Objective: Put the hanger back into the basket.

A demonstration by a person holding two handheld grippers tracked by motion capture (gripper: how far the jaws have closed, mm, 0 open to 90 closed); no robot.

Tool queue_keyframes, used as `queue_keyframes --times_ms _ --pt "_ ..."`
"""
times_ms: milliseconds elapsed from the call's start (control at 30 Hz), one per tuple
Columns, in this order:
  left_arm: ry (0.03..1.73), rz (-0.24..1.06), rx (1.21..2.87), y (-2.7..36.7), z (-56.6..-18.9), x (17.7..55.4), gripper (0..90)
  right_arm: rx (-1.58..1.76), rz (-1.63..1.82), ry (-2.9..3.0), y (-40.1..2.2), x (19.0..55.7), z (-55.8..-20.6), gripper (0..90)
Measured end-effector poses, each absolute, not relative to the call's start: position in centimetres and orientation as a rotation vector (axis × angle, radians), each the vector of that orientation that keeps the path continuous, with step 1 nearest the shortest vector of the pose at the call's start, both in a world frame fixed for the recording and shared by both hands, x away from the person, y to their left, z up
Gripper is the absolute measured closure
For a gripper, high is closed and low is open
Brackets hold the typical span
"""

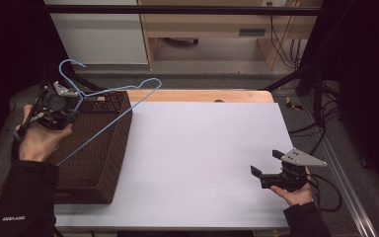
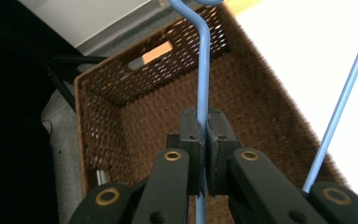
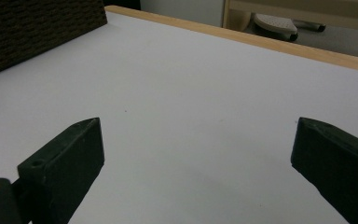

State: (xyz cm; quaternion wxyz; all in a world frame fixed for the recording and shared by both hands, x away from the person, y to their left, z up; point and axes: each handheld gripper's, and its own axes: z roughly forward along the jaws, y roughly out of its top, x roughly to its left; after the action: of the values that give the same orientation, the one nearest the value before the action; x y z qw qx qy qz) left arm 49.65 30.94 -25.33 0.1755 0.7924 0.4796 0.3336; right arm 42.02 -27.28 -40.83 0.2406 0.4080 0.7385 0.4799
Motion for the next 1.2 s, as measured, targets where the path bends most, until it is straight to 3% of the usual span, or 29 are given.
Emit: queue_keyframes --times_ms 600,1200 --pt "1.570 0.969 2.154 37.3 -28.0 50.0 86.9 1.114 1.308 2.029 -27.1 42.1 -40.9 3.4" --pt "1.680 0.998 2.209 39.2 -32.6 51.1 86.9 1.113 1.301 2.033 -27.0 42.2 -41.0 3.3"
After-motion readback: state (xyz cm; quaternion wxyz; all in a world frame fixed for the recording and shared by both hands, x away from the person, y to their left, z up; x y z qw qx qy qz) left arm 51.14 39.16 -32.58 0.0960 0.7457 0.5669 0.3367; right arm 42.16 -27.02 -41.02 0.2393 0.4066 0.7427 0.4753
